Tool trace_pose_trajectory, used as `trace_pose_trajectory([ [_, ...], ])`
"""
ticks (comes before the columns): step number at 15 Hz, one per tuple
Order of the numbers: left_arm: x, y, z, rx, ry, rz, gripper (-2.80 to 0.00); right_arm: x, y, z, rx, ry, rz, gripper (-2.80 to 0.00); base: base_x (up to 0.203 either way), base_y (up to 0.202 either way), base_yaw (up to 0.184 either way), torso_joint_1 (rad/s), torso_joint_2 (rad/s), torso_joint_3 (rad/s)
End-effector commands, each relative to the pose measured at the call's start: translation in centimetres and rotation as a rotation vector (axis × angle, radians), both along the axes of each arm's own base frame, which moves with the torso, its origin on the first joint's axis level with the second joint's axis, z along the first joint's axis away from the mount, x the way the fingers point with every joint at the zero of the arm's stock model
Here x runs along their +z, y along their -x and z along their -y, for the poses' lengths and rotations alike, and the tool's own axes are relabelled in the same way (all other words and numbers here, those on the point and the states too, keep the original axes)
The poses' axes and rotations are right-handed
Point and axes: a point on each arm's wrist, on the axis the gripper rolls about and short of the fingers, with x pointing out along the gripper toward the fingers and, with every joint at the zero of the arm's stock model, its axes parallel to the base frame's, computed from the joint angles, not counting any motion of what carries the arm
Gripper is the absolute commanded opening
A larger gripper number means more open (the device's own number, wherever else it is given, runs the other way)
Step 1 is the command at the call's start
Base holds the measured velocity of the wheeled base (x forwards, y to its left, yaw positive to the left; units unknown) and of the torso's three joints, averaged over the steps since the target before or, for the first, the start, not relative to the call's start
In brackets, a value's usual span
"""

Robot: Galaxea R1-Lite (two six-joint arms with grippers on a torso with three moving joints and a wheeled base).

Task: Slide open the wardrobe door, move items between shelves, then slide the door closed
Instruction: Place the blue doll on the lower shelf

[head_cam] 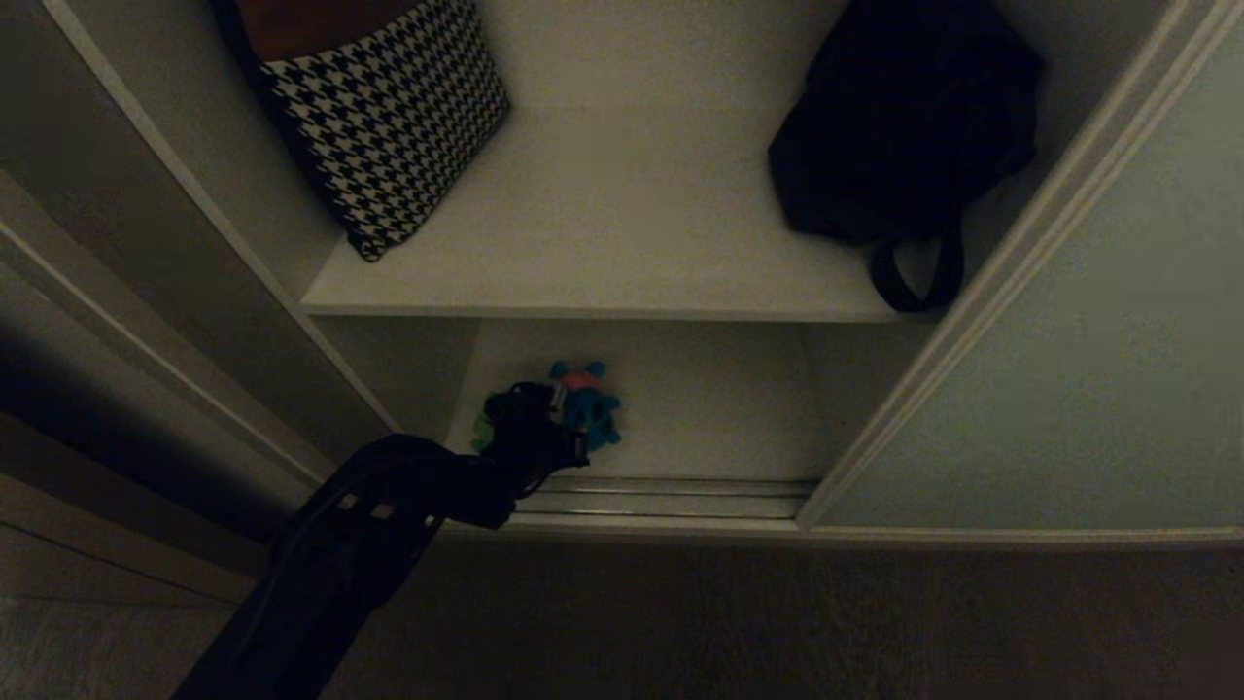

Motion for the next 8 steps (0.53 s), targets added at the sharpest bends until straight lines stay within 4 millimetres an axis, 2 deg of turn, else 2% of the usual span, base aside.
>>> trace_pose_trajectory([
  [1,0.05,-0.02,0.00,-0.001,-0.002,0.012,0.00,0.00,0.01,0.00,0.001,0.000,0.002,-2.80,0.000,0.000,0.000,0.000,0.00,0.000],
  [8,0.37,-0.08,0.09,0.003,0.016,0.050,0.00,0.00,0.01,0.00,0.000,0.000,0.002,-2.80,0.000,0.000,0.000,0.000,0.00,0.000],
])
